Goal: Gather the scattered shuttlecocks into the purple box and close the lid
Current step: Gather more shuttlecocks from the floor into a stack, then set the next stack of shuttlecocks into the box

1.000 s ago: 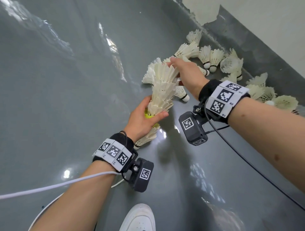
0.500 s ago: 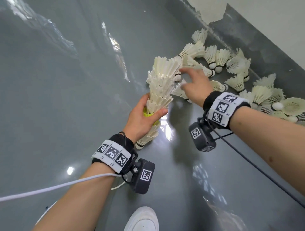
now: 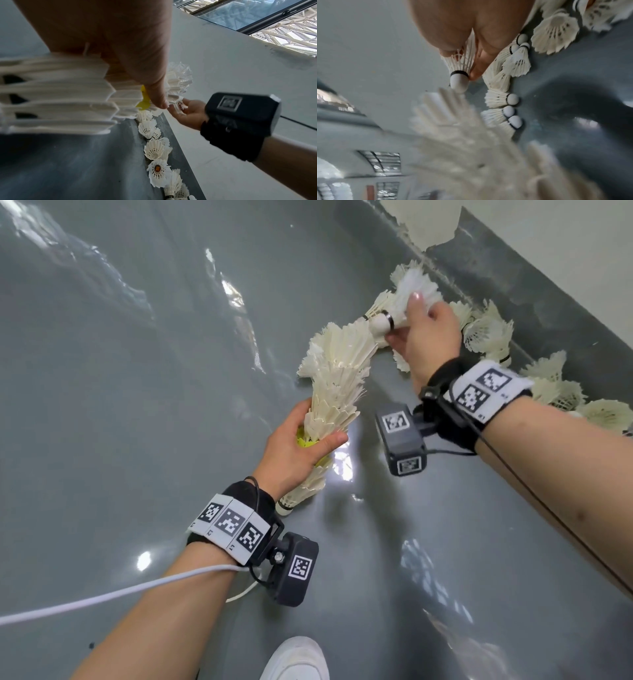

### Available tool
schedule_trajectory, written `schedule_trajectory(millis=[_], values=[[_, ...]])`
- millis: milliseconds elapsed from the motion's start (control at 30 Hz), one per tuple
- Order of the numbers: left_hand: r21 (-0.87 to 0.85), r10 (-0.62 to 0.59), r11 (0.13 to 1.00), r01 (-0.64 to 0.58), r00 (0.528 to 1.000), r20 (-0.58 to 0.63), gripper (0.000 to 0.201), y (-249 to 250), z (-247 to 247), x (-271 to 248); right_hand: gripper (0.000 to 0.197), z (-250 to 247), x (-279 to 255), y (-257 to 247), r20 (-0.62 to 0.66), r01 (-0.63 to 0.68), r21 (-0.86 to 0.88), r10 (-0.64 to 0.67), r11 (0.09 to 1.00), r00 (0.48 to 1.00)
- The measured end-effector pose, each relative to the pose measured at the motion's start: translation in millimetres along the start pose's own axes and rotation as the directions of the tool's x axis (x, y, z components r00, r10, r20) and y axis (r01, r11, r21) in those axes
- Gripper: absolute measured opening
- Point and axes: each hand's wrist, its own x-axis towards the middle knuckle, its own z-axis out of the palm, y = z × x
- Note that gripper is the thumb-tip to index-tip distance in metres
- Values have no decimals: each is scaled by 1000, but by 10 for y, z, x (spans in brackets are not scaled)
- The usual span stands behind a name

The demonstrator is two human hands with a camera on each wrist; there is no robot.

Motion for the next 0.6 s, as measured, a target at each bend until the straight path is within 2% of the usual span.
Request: schedule_trajectory(millis=[33, 67, 233, 333, 433, 500, 533, 600], values=[[7, 1, 1000, -1, 1000, 7, 55, 3, 8, 0, 23, 26, 2, -60, 41, -29, 113, 25, 993, 999], [13, 3, 1000, -3, 1000, 11, 56, 0, 12, 3, 24, 50, -17, -97, 90, -40, 151, 27, 988, 996], [26, -7, 1000, 7, 1000, 5, 60, -6, 20, 13, 36, 112, -253, -29, 315, 94, -165, -38, 982, 948], [31, -9, 999, 8, 1000, 8, 59, 4, 33, 27, 48, 77, -350, -45, 352, 98, -181, -29, 979, 936], [42, 1, 999, -3, 999, 33, 55, 81, 92, 72, 51, -7, -378, -74, 362, -2, -87, 33, 996, 932], [29, 9, 1000, -11, 998, 56, 57, 128, 178, 117, 62, -110, -376, -55, 347, -4, -86, 34, 996, 937], [12, 11, 1000, -11, 998, 67, 60, 139, 244, 143, 59, -191, -385, -50, 338, 14, -95, 19, 995, 941], [-16, 17, 1000, -15, 994, 108, 62, 201, 401, 170, 31, -371, -401, -53, 294, 10, -89, 16, 996, 956]])
